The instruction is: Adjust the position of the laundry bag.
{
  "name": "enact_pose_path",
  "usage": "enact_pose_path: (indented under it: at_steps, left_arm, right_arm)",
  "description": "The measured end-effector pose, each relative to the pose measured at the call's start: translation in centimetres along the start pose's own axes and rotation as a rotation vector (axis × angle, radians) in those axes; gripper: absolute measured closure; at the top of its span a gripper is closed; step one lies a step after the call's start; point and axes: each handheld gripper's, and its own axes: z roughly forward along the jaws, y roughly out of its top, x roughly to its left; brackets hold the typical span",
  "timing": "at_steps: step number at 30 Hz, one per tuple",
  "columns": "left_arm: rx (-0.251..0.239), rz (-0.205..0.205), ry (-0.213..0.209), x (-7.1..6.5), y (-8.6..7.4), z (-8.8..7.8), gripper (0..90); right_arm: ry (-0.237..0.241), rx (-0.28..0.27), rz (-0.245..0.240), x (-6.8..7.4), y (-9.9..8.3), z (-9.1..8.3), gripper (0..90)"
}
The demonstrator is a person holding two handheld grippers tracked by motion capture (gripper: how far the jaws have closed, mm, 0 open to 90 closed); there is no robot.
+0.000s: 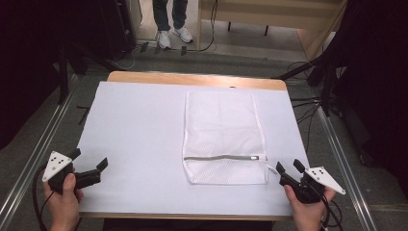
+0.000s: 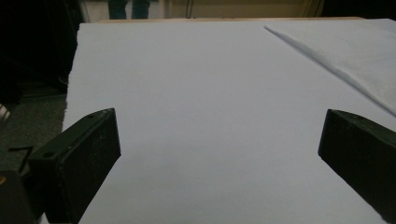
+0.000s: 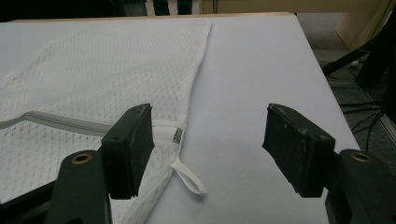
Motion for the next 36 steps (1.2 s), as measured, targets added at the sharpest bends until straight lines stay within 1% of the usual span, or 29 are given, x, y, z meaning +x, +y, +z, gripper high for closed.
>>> enact_pose_path:
  at_steps: [3,4,5,6,7,8,9,10,11,12,13,15,16,17,18,19,20,21,22,23,24,26,27,29,30,31,32,33,36]
  left_arm:
    - [0.009,-0.016,0.005,-0.6,0.2,0.2,0.0]
    - [0.02,-0.038,0.003,-1.2,0.4,0.6,0.0]
    - [0.02,-0.038,0.003,-1.2,0.4,0.6,1.3]
    - [0.035,-0.058,0.01,-1.9,0.8,1.2,3.3]
    - [0.035,-0.058,0.01,-1.9,0.8,1.2,4.9]
    - [0.035,-0.053,0.009,-2.4,1.0,1.4,4.9]
    - [0.033,-0.047,-0.002,-2.8,1.2,1.7,6.1]
    - [0.037,-0.043,-0.033,-3.9,1.6,2.3,6.7]
    - [0.037,-0.043,-0.033,-3.9,1.6,2.3,10.6]
    - [0.061,-0.036,-0.018,-5.3,2.0,3.2,18.0]
    - [0.074,-0.025,-0.029,-6.1,2.1,3.7,22.6]
    - [0.096,-0.019,-0.088,-7.5,2.3,4.7,30.0]
    - [0.111,-0.023,-0.12,-8.2,2.4,5.3,36.1]
    - [0.111,-0.023,-0.12,-8.2,2.4,5.3,41.5]
    - [0.13,-0.022,-0.148,-9.0,2.6,6.2,41.5]
    - [0.161,-0.034,-0.193,-9.9,2.8,7.4,51.5]
    - [0.177,-0.042,-0.216,-10.4,3.0,8.2,55.4]
    - [0.177,-0.042,-0.216,-10.4,3.0,8.2,59.0]
    - [0.21,-0.068,-0.253,-11.4,3.2,9.9,61.3]
    - [0.21,-0.068,-0.253,-11.4,3.2,9.9,62.7]
    - [0.231,-0.087,-0.282,-12.2,3.4,11.4,63.9]
    - [0.254,-0.111,-0.305,-13.0,3.7,12.8,65.8]
    - [0.254,-0.111,-0.305,-13.0,3.7,12.8,67.1]
    - [0.277,-0.109,-0.297,-13.7,3.9,13.9,68.0]
    - [0.297,-0.117,-0.299,-14.3,4.1,14.9,69.8]
    - [0.297,-0.117,-0.299,-14.3,4.1,14.9,70.5]
    - [0.314,-0.125,-0.299,-14.8,4.1,15.7,71.3]
    - [0.314,-0.125,-0.299,-14.8,4.1,15.7,71.4]
    - [0.345,-0.114,-0.293,-15.6,4.2,16.6,72.1]
  right_arm:
    - [0.002,0.007,0.002,0.0,0.0,0.0,32.9]
    - [0.006,0.012,0.007,0.1,0.0,0.0,33.0]
    - [0.006,0.012,0.007,0.1,0.0,0.0,33.0]
    - [0.009,0.01,0.011,0.2,0.0,0.0,33.8]
    - [0.009,0.01,0.011,0.2,0.0,0.0,33.8]
    - [0.013,0.015,0.012,0.2,0.1,0.0,33.7]
    - [0.017,0.014,0.012,0.3,0.2,0.1,33.8]
    - [0.023,0.011,0.009,0.5,0.3,0.2,35.0]
    - [0.023,0.011,0.009,0.5,0.3,0.2,35.0]
    - [0.028,0.01,0.005,0.7,0.4,0.3,36.2]
    - [0.032,0.01,-0.001,0.8,0.4,0.4,37.0]
    - [0.048,0.012,-0.004,0.9,0.5,0.6,38.0]
    - [0.051,0.011,-0.006,1.0,0.5,0.7,38.2]
    - [0.051,0.011,-0.006,1.0,0.5,0.7,38.2]
    - [0.054,0.011,-0.008,1.0,0.5,0.8,38.5]
    - [0.06,0.016,-0.007,1.1,0.5,0.8,38.6]
    - [0.063,0.016,-0.007,1.1,0.5,0.8,38.7]
    - [0.063,0.016,-0.007,1.1,0.5,0.8,38.7]
    - [0.071,0.016,-0.007,1.2,0.4,0.8,38.9]
    - [0.071,0.016,-0.007,1.2,0.4,0.8,38.9]
    - [0.071,0.014,-0.008,1.3,0.4,0.8,38.9]
    - [0.076,0.017,-0.008,1.4,0.4,0.8,38.9]
    - [0.076,0.017,-0.008,1.4,0.4,0.8,38.9]
    - [0.08,0.017,-0.01,1.4,0.4,0.8,38.9]
    - [0.081,0.018,-0.012,1.4,0.4,0.8,38.8]
    - [0.081,0.018,-0.012,1.4,0.4,0.8,38.8]
    - [0.081,0.017,-0.014,1.4,0.3,0.8,38.8]
    - [0.082,0.017,-0.014,1.4,0.3,0.8,38.8]
    - [0.084,0.016,-0.015,1.3,0.3,0.7,38.8]
